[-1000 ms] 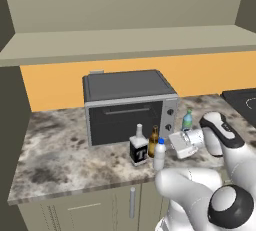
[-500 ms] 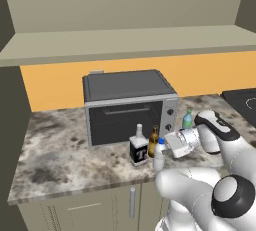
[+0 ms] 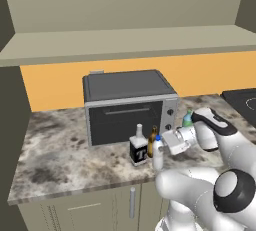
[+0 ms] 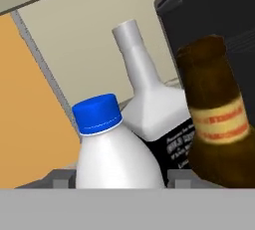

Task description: Sort all alcoholic drinks to one cabinet, and non-alcoholic drinks to the other.

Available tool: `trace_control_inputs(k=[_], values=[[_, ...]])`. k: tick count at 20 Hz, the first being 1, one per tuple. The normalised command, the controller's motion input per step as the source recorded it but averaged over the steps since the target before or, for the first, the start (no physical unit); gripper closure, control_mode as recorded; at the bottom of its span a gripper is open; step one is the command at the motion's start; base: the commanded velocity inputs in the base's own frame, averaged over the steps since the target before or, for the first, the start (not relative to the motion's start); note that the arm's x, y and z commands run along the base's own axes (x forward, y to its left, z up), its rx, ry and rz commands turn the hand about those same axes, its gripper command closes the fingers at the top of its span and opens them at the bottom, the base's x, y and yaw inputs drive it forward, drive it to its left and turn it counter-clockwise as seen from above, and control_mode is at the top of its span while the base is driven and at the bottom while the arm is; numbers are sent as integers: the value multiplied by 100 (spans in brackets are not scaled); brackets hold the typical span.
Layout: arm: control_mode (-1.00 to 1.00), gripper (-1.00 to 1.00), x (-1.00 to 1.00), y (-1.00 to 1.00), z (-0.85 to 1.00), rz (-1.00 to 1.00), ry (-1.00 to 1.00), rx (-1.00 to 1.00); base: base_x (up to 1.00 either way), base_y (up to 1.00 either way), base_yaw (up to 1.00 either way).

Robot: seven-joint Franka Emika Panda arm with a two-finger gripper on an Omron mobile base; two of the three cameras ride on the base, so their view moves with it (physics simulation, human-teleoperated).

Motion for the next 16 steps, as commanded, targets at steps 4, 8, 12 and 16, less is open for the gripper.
trace_control_inputs(k=[4,8,12,16], values=[[-100,100,-38,-7,10,-15,-11,0,0,0,0],[-100,100,-59,-22,33,-14,-15,0,0,0,0],[-100,100,-37,-9,86,-12,-25,0,0,0,0],[-100,100,-3,0,100,-8,-20,-4,0,0,0]])
